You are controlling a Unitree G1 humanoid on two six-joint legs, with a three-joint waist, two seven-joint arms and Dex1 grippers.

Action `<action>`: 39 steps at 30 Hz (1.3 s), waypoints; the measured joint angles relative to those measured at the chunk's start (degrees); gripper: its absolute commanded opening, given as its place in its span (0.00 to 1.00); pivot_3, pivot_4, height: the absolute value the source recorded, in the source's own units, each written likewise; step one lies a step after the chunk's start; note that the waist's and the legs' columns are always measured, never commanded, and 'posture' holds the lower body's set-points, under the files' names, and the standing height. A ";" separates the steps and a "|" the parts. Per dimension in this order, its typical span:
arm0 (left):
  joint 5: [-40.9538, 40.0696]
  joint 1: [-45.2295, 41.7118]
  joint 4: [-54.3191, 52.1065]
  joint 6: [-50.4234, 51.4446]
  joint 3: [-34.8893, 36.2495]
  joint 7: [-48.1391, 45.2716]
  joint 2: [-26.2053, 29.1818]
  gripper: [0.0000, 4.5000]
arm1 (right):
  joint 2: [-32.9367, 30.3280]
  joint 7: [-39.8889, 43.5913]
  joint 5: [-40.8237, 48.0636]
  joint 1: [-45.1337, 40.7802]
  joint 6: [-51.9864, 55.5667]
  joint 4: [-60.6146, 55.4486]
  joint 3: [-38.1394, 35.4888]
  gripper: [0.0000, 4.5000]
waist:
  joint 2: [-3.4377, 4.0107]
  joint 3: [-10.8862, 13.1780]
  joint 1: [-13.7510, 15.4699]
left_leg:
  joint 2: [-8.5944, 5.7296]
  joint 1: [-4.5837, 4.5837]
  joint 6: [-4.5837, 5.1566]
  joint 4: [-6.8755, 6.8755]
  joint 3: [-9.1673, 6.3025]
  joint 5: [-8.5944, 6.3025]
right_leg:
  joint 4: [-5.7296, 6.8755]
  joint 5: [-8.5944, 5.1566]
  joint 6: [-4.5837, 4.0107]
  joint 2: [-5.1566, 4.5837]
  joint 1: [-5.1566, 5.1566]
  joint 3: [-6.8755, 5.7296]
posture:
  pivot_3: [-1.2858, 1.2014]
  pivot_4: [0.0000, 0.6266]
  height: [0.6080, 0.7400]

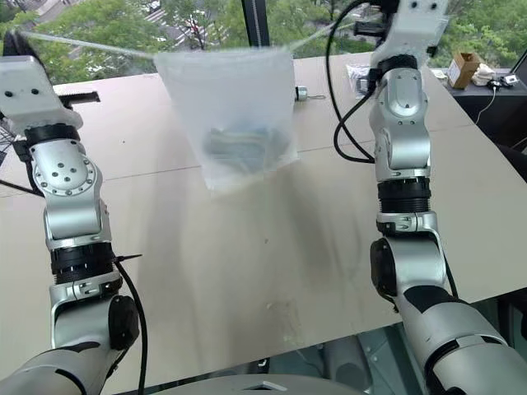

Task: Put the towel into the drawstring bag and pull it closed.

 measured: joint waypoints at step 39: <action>-28.40 33.98 -10.39 24.97 -9.05 -45.77 7.82 0.00 | -37.67 72.29 12.73 30.22 9.19 3.62 13.81 0.85 | 0.16 0.21 -0.07 | 0.31 1.45 0.66 -0.15 0.36 -0.24 | -0.74 0.15 0.09 0.23 1.67 0.09 | 0.52 0.24 1.00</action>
